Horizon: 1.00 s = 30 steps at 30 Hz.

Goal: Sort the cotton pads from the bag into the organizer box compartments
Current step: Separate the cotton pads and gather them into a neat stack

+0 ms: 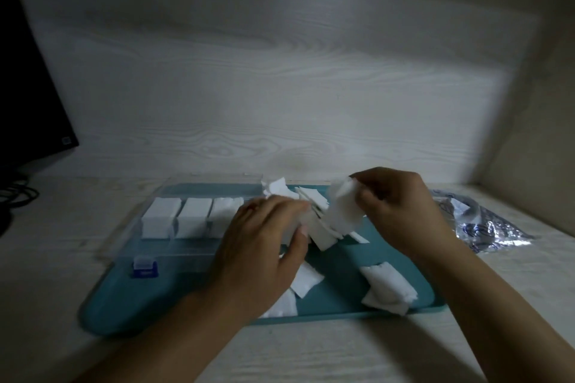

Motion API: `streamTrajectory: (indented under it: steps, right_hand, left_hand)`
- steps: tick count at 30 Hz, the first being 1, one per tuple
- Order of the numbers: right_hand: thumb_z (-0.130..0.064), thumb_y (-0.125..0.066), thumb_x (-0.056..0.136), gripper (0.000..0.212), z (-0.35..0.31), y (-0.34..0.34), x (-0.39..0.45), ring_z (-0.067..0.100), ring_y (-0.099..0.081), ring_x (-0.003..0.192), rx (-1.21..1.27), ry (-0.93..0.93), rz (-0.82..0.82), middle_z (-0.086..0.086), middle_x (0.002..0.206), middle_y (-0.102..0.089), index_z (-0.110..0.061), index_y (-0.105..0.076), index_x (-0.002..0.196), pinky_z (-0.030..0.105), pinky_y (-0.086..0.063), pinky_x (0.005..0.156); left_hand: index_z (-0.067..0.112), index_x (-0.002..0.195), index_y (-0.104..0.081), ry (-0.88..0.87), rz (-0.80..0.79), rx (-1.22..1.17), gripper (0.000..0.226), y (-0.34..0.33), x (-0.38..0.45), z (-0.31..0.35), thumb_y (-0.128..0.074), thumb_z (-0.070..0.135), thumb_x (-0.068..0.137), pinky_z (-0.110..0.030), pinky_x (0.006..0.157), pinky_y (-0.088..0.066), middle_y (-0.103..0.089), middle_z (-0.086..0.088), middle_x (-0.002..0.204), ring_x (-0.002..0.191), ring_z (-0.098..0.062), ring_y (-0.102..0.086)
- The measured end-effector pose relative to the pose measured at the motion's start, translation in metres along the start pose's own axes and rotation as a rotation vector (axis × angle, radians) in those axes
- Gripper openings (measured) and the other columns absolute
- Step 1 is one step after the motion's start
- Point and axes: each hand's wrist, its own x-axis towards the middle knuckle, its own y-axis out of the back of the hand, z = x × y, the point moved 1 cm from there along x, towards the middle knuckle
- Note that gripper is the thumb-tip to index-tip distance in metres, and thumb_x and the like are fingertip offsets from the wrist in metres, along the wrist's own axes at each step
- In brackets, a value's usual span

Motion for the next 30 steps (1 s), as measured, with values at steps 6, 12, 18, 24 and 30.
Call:
streamTrajectory:
  steps: [6,12,18,24,30]
  right_hand:
    - [0.004,-0.051,0.094,0.026,-0.009,-0.022,-0.011,0.015,-0.051,0.060,0.482,-0.215,-0.371,0.007,0.074,-0.067,-0.008,-0.073,0.090,0.028,-0.042,0.052]
    - [0.005,-0.052,0.094,0.018,0.001,-0.027,-0.010,0.007,-0.056,0.056,0.326,-0.207,-0.373,0.008,0.076,-0.068,-0.002,-0.068,0.091,0.028,-0.050,0.058]
    - [-0.005,-0.053,0.096,0.026,0.005,-0.032,-0.010,-0.002,-0.058,0.061,0.220,-0.154,-0.314,-0.010,0.074,-0.068,-0.023,-0.066,0.085,0.021,-0.048,0.061]
    - [-0.012,-0.047,0.100,0.028,0.011,-0.028,-0.010,0.009,-0.053,0.086,-0.139,0.057,-0.084,-0.001,0.109,-0.062,-0.018,-0.064,0.121,0.021,-0.041,0.077]
    - [-0.020,-0.050,0.100,0.029,0.010,-0.029,-0.010,0.009,-0.054,0.091,-0.308,0.124,-0.220,-0.001,0.116,-0.060,-0.020,-0.062,0.127,0.020,-0.039,0.080]
  left_hand:
    - [0.043,0.141,-0.039,0.215,-0.091,-0.077,0.055,-0.001,-0.001,-0.002,-0.049,0.061,0.090,-0.027,0.098,-0.042,-0.052,0.022,0.126,0.122,-0.007,-0.047]
    - [0.042,0.135,-0.049,0.276,-0.123,-0.088,0.045,-0.002,0.000,-0.001,-0.063,0.039,0.092,-0.004,0.075,-0.034,-0.056,0.023,0.103,0.107,-0.001,-0.051]
    - [0.037,0.121,-0.063,0.291,0.033,-0.230,0.028,0.000,0.001,-0.003,-0.058,0.024,0.096,-0.018,0.069,-0.047,-0.066,0.011,0.094,0.081,-0.006,-0.060]
    - [0.028,0.118,-0.065,0.231,0.163,-0.074,0.030,0.007,0.002,-0.002,-0.056,0.024,0.089,-0.014,0.077,-0.043,-0.059,0.018,0.087,0.090,-0.006,-0.057]
    - [0.018,0.116,-0.067,0.146,0.168,0.125,0.031,0.010,0.004,-0.003,-0.063,0.012,0.087,-0.043,0.092,-0.051,-0.065,0.006,0.092,0.095,-0.019,-0.060]
